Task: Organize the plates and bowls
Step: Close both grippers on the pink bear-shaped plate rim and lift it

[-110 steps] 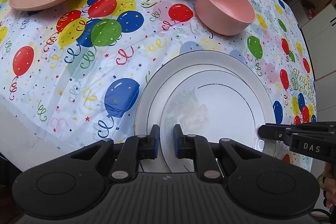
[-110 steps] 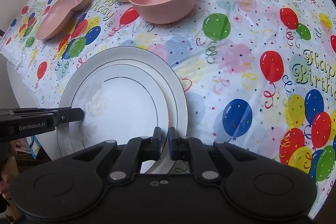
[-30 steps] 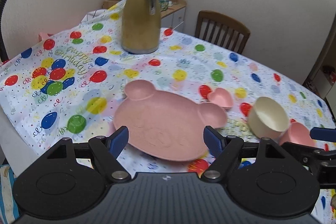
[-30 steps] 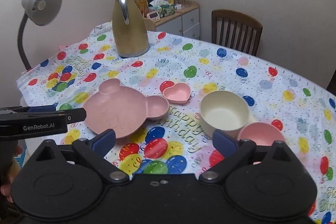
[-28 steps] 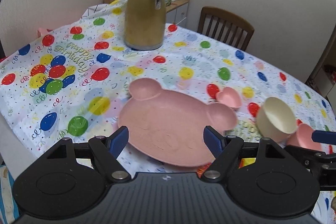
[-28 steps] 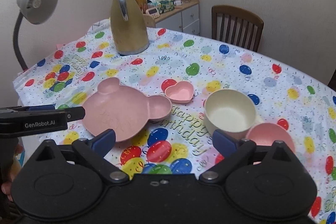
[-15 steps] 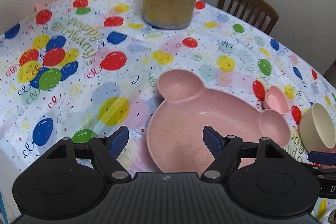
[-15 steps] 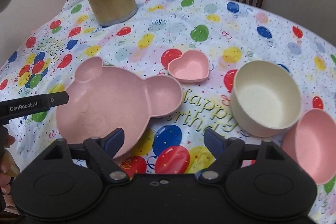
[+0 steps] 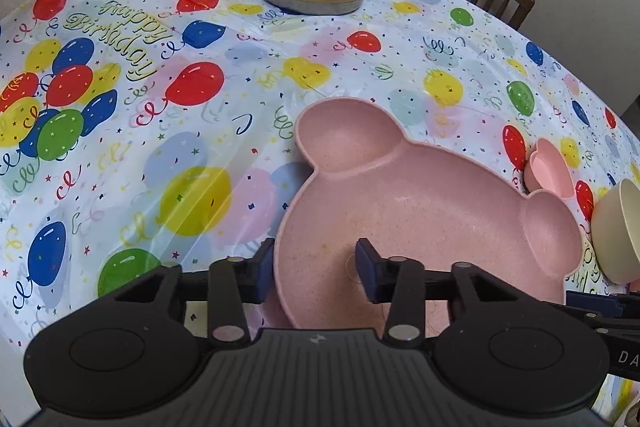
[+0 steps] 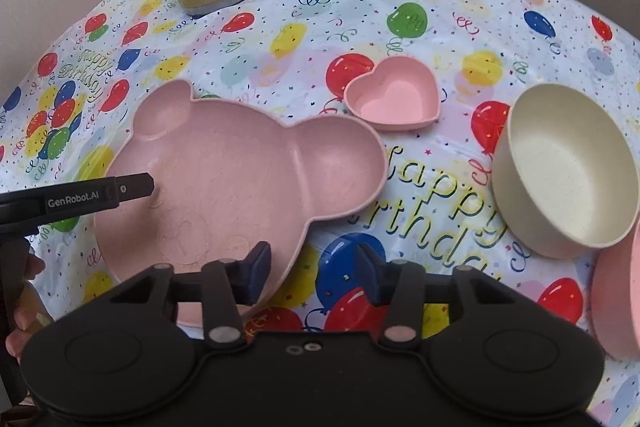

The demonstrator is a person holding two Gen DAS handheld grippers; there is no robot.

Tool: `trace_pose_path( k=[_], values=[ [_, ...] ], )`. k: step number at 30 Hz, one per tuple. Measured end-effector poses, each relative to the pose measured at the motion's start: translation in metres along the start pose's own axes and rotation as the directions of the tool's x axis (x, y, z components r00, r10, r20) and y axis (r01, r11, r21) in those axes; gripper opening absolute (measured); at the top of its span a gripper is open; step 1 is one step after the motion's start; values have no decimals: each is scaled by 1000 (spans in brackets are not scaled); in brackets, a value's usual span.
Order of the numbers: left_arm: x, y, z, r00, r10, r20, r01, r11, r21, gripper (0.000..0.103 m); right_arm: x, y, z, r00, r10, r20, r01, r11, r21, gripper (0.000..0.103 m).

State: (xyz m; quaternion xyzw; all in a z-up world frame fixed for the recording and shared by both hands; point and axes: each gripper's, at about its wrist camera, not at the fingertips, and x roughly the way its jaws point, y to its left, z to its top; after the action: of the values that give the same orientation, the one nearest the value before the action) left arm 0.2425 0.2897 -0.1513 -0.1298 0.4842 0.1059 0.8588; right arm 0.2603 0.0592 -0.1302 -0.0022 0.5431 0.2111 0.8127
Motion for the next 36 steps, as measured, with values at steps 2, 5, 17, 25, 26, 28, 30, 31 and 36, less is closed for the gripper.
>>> trace_pose_path(
  k=[2, 5, 17, 25, 26, 28, 30, 31, 36],
  values=[
    [1, 1, 0, 1000, 9, -6, -9, 1000, -8, 35, 1, -1, 0, 1000, 11, -4, -11, 1000, 9, 38],
    [2, 4, 1, 1000, 14, -12, -14, 1000, -12, 28, 0, -1, 0, 1000, 30, -5, -30, 999, 11, 29],
    [-12, 1, 0, 1000, -22, -21, 22, 1000, 4, 20, -10, 2, -1, 1000, 22, 12, -22, 999, -31, 11],
    [-38, -17, -19, 998, -45, -36, 46, 999, 20, 20, -35, -11, -16, 999, 36, 8, -35, 998, -58, 11],
    [-43, -21, -22, 998, -47, -35, 48, 999, 22, 20, -39, -13, -18, 999, 38, 10, -37, 998, -60, 11],
    [-53, -29, -27, 998, -48, -31, 49, 998, 31, 20, -49, -17, -22, 999, 40, 13, -39, 997, -68, 11],
    [-64, -37, -32, 998, -50, -27, 51, 998, 40, 20, -60, -22, -28, 999, 46, 17, -45, 996, -73, 11],
    [-70, -42, -35, 998, -54, -24, 56, 997, 45, 20, -66, -25, -31, 999, 50, 19, -48, 996, -76, 11],
    [-104, -68, -51, 997, -71, 5, 70, 995, 72, 20, -98, -43, -52, 997, 67, 24, -65, 996, -62, 12]
  ],
)
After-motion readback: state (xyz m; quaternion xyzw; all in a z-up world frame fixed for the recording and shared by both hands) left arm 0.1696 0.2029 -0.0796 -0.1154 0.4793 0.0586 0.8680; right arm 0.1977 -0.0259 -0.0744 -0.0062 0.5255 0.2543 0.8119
